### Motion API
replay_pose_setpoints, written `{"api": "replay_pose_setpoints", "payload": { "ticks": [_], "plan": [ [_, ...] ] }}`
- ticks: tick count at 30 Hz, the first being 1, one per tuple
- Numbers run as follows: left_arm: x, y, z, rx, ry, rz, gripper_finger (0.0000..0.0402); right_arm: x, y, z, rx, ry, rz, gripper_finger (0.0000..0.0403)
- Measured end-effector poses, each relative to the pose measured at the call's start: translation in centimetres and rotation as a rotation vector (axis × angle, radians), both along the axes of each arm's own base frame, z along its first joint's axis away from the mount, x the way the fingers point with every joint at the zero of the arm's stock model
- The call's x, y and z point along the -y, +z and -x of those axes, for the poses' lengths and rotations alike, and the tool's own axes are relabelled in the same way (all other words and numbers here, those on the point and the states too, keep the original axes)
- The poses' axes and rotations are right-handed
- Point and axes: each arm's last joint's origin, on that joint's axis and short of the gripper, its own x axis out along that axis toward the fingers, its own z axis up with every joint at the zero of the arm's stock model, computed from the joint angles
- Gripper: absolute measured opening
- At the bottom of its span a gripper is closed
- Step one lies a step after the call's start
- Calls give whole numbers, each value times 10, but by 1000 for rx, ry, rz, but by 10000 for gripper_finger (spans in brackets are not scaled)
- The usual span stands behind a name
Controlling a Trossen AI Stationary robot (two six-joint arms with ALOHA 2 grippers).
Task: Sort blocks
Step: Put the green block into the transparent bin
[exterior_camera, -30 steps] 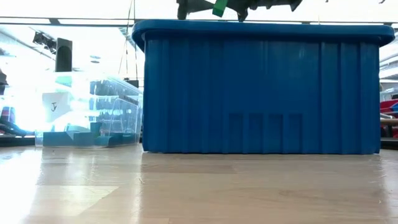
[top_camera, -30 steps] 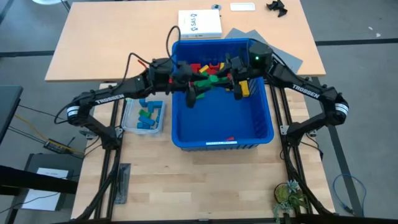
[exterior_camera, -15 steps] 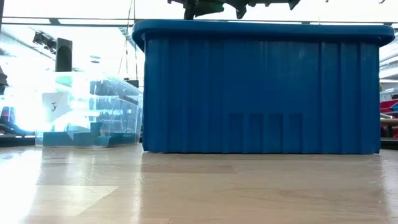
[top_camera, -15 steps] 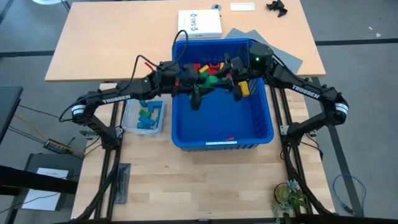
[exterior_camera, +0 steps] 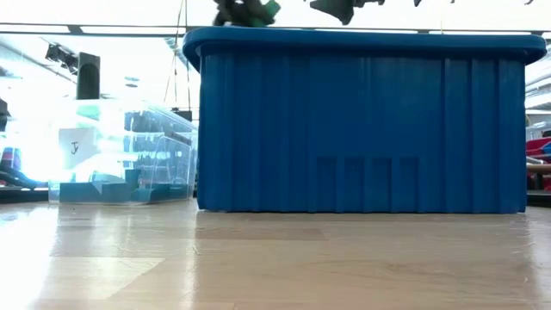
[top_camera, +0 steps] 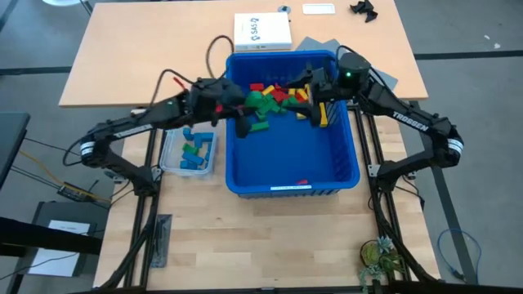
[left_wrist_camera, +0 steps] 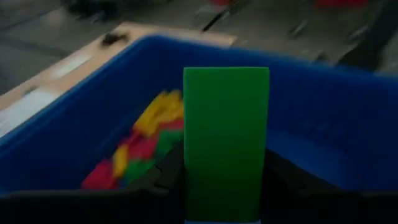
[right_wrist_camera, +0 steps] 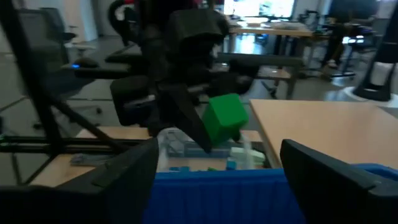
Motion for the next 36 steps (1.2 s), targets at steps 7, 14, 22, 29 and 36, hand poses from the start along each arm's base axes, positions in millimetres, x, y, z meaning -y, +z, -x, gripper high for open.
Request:
{"api": "replay_pose_setpoints", "payload": {
  "ticks": [7,14,22,29,36],
  "plan": [
    [9,-13,49,-302,292,97,139,8,-1,5,-17,-55,-10,347],
    [14,-35,78,-574,519,215,150,10,-2,5,-22,-108,-6,345],
    [13,-72,77,-665,569,243,153,10,-2,5,-19,-109,-4,345],
    [14,-108,78,-725,569,325,169,11,-1,5,-14,-109,-1,346],
    [12,-100,74,-697,492,370,247,11,-2,5,-21,-108,-15,344]
  ]
}}
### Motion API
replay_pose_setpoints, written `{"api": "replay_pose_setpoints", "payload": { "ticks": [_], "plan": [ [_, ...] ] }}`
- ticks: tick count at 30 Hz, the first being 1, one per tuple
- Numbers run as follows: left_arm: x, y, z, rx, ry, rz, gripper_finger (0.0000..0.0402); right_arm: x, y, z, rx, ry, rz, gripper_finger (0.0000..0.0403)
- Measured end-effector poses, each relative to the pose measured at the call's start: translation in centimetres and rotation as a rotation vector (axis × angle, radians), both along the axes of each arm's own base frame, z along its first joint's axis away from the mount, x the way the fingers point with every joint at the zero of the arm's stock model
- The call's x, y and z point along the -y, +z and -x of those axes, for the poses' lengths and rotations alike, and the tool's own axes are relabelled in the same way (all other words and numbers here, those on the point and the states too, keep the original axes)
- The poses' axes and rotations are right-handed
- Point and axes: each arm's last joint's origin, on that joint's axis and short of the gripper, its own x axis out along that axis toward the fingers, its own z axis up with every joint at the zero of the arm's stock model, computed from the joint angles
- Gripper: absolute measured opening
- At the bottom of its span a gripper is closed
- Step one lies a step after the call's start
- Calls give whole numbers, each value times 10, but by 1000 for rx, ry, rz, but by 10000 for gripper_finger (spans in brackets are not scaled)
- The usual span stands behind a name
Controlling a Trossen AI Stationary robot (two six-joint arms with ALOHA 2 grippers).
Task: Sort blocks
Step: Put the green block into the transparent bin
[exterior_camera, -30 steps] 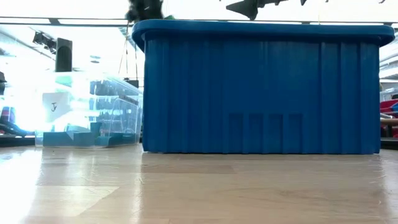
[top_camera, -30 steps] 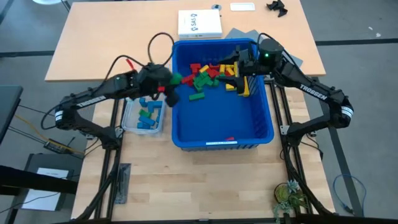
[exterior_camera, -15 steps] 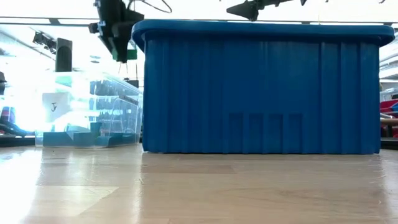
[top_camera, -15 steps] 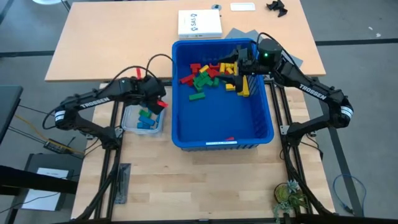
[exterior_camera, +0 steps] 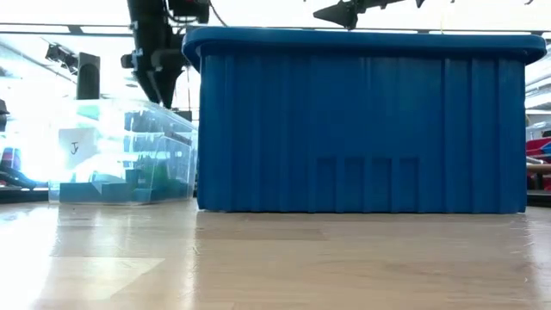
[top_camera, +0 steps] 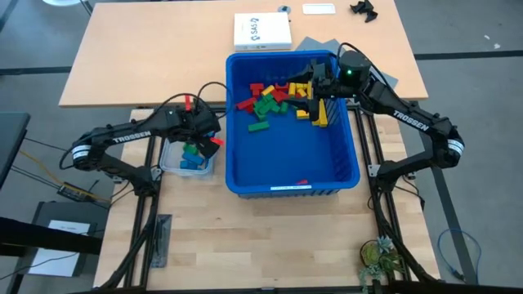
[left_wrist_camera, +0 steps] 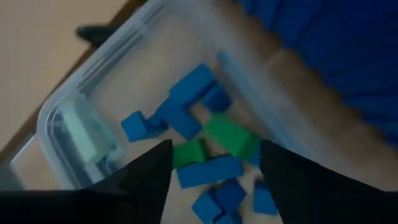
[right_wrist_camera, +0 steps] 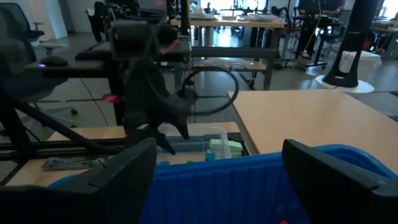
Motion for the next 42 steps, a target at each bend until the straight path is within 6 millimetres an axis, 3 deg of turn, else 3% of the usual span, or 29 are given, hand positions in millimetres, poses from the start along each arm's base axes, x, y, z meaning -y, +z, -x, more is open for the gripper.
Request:
{"api": "replay_pose_setpoints", "payload": {
  "ticks": [5,11,16,19,30,36,42],
  "plan": [
    [0,42,-8,137,-103,-50,280,0,0,0,3,0,4,344],
    [-5,106,-27,428,-331,-302,284,0,-1,0,-8,-8,-19,342],
    [-10,124,-38,606,-421,-392,284,-1,-2,0,-20,-5,-41,342],
    [-15,118,-52,625,-445,-375,284,-1,-2,0,-13,-4,-36,343],
    [-54,55,-108,491,-367,-267,284,-1,-4,0,-34,0,-51,341],
    [-77,25,-123,454,-315,-196,284,-1,-23,1,-157,-24,-53,337],
    [-87,3,-141,356,-368,-160,284,1,-49,0,-233,-41,-70,336]
  ]
}}
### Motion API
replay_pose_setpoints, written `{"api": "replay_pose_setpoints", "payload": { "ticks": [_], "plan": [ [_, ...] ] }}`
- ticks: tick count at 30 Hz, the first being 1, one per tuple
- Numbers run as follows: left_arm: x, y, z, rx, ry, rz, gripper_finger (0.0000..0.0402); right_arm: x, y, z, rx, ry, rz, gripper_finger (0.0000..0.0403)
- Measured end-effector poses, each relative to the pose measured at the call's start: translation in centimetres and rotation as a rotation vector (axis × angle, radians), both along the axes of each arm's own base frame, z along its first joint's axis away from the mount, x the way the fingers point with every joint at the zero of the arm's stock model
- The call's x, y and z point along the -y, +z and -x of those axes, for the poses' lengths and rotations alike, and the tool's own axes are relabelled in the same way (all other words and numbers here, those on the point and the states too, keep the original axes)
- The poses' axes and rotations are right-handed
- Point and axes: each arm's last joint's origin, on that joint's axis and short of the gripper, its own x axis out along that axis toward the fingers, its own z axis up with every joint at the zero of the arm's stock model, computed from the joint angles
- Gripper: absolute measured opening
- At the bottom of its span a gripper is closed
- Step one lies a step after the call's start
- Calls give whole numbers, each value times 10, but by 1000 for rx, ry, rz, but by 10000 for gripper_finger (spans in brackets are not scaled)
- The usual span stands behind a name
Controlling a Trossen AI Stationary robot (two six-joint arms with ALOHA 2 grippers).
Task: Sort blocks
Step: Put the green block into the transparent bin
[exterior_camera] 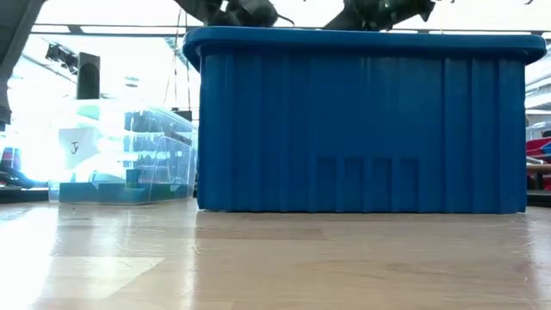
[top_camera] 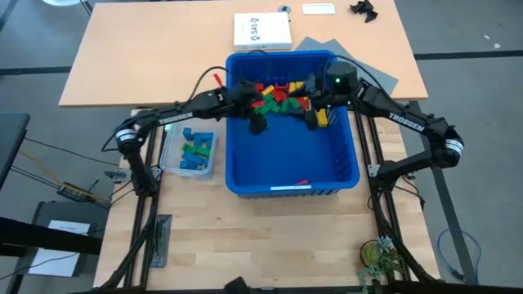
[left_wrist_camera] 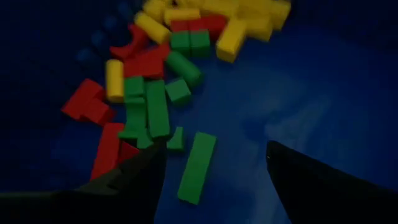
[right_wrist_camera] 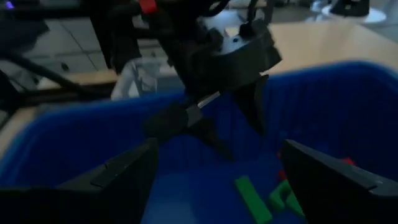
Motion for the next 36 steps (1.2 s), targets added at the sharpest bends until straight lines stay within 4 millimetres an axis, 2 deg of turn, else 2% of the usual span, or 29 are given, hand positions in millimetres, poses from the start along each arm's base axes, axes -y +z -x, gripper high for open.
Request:
{"api": "replay_pose_setpoints", "payload": {
  "ticks": [8,15,30,33,36],
  "plan": [
    [-31,-6,-28,-223,-68,31,270,4,-25,2,-85,-65,26,336],
    [-47,-57,-50,-343,-171,123,257,7,-54,6,-159,-93,-19,335],
    [-75,-136,-52,-537,-186,221,257,7,-92,14,-246,-110,-78,335],
    [-75,-143,-53,-560,-217,223,250,7,-97,15,-253,-110,-83,335],
    [-73,-144,-54,-561,-241,223,218,7,-98,15,-253,-112,-81,335]
  ]
}}
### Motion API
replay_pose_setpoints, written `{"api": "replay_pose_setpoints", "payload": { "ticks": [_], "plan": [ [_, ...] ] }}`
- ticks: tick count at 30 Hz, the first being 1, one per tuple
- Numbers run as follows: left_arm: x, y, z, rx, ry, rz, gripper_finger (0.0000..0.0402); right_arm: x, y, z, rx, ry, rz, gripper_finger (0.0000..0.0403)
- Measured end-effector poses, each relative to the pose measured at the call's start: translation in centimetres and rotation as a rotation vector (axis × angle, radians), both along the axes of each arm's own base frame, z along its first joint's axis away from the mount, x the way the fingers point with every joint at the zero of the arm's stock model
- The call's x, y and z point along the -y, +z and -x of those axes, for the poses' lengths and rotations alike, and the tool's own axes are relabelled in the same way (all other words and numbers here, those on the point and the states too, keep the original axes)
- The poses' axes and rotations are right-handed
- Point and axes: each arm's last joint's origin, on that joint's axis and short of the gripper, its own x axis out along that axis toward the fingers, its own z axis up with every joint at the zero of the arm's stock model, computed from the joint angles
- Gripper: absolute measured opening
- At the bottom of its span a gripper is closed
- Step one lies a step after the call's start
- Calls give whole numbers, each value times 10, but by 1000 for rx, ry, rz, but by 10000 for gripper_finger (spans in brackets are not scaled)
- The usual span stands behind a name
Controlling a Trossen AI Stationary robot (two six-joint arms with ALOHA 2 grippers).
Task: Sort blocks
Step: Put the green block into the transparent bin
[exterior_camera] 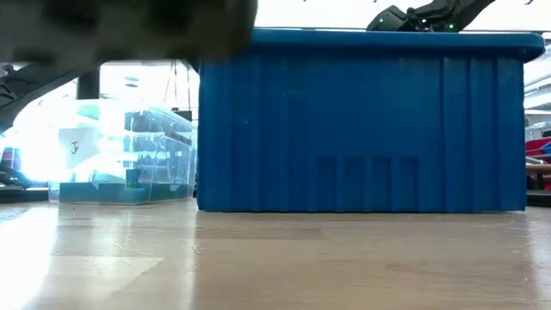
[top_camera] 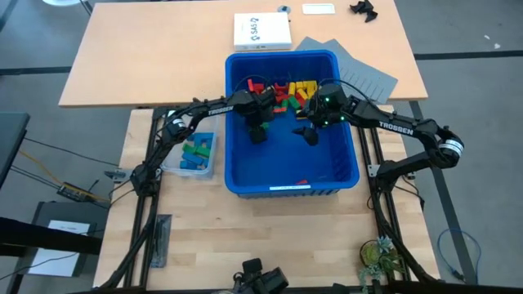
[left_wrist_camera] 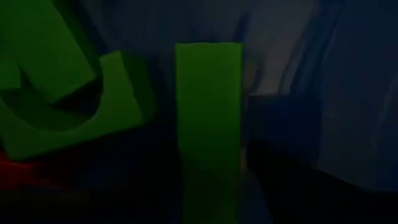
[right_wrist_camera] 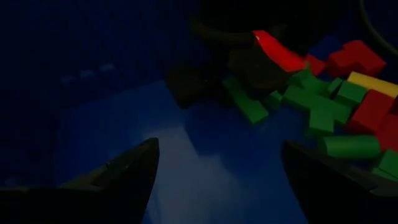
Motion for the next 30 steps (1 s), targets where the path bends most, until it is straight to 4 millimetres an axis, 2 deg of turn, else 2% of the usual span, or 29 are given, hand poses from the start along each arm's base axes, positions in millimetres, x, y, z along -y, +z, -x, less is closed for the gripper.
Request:
{"api": "replay_pose_setpoints", "payload": {
  "ticks": [4,5,9,15,18,24,27,30],
  "plan": [
    [2,5,-3,-3,-17,-9,141,1,1,0,6,-1,9,335],
    [2,7,-3,-2,-17,-10,133,1,1,0,6,-1,9,335],
    [3,24,-10,25,-26,-25,133,-1,5,3,13,-7,20,335],
    [18,77,-21,92,-90,-63,133,-14,31,22,64,-15,127,335],
    [34,106,-20,148,-128,-66,133,-26,48,33,129,24,182,336],
    [75,150,-8,224,-184,-29,133,-40,73,44,267,54,280,335],
    [90,169,-3,280,-220,-3,133,-46,78,43,297,118,325,335],
    [101,186,5,346,-247,71,133,-54,71,37,223,257,437,332]
  ]
}}
